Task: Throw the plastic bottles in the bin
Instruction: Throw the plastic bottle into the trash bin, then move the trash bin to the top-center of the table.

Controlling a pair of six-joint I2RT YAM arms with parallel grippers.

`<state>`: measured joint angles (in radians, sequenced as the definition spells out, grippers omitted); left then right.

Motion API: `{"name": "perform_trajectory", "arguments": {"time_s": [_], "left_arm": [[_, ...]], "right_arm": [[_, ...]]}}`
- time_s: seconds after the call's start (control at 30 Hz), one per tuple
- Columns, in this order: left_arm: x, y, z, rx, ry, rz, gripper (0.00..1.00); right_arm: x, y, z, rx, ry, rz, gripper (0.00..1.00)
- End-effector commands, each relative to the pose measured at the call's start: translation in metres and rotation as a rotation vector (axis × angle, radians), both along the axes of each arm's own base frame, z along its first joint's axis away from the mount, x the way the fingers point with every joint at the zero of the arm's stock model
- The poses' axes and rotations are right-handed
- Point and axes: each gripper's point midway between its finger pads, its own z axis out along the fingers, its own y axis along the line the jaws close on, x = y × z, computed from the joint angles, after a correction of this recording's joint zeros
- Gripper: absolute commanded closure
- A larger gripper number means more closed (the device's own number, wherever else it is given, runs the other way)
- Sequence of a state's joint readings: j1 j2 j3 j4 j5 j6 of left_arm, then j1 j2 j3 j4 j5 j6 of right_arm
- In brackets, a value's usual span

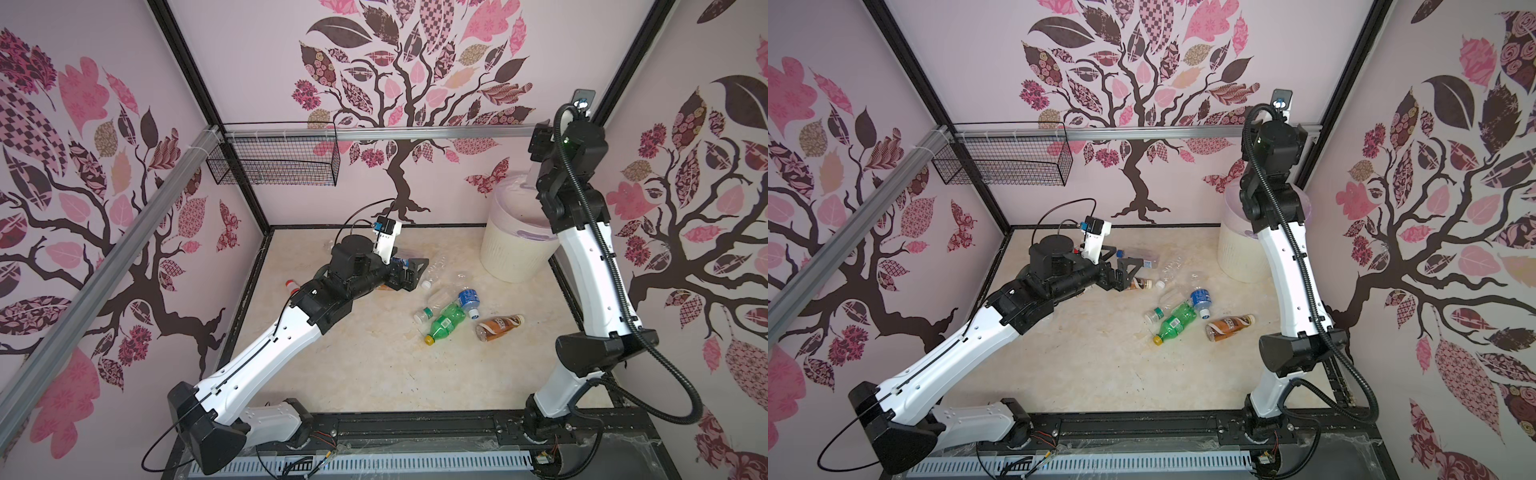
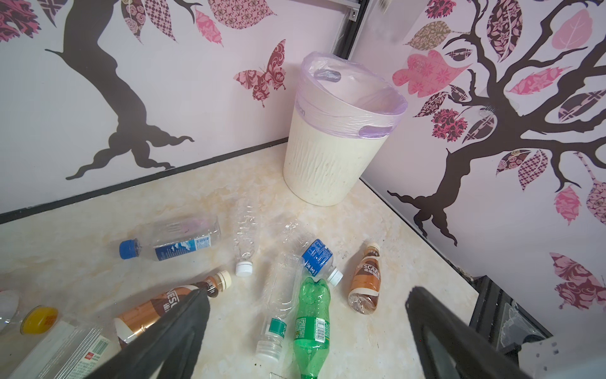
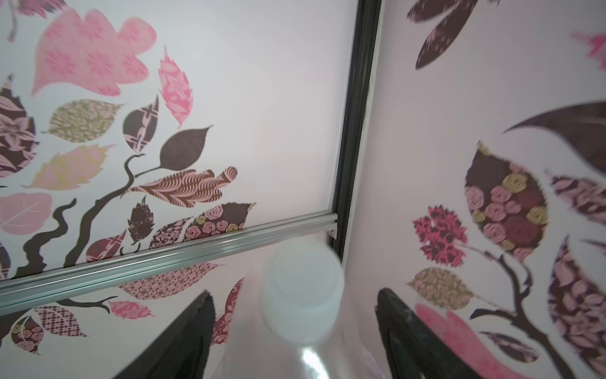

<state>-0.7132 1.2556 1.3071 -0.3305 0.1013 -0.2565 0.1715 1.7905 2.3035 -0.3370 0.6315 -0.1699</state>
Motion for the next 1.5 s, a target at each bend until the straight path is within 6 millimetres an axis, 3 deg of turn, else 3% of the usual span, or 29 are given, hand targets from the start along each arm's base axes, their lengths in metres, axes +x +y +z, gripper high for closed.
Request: {"name": "perform_trajectory", "arguments": {"time_s": [0.0,0.27,0.37,0.43,0.67,0.97,1.23,1.47], "left_arm": [[-0.007,0.004,0.001,-0.006,0.000,-0.015,0.02],[-0.013,0.009,-0.004,-0.019,0.020,-0.011,0.02],[-0.015,0.009,-0.004,-0.034,0.034,-0.012,0.02],[-0.015,0.010,-0.003,-0.043,0.047,-0.003,0.02],[-0.017,0.017,-0.019,-0.027,0.107,0.023,0.02],[-0.017,0.018,-0.039,-0.007,0.158,0.020,0.02],[-0.015,0.017,-0.052,-0.004,0.186,0.011,0.02],[-0.012,0.020,-0.054,-0.004,0.193,0.019,0.02]], "right_arm": [[0.000,0.006,-0.032,0.068,0.135,0.023,0.00],[-0.020,0.011,-0.015,0.110,0.097,0.078,0.01],[-0.020,0.018,-0.023,0.129,0.126,0.123,0.00],[-0.013,0.026,-0.041,0.137,0.177,0.160,0.00],[0.020,0.046,-0.139,0.147,0.477,0.216,0.01],[0.034,0.051,-0.211,0.163,0.639,0.207,0.09],[0.048,0.051,-0.258,0.145,0.714,0.177,0.20],[0.059,0.052,-0.274,0.110,0.755,0.182,0.45]]}}
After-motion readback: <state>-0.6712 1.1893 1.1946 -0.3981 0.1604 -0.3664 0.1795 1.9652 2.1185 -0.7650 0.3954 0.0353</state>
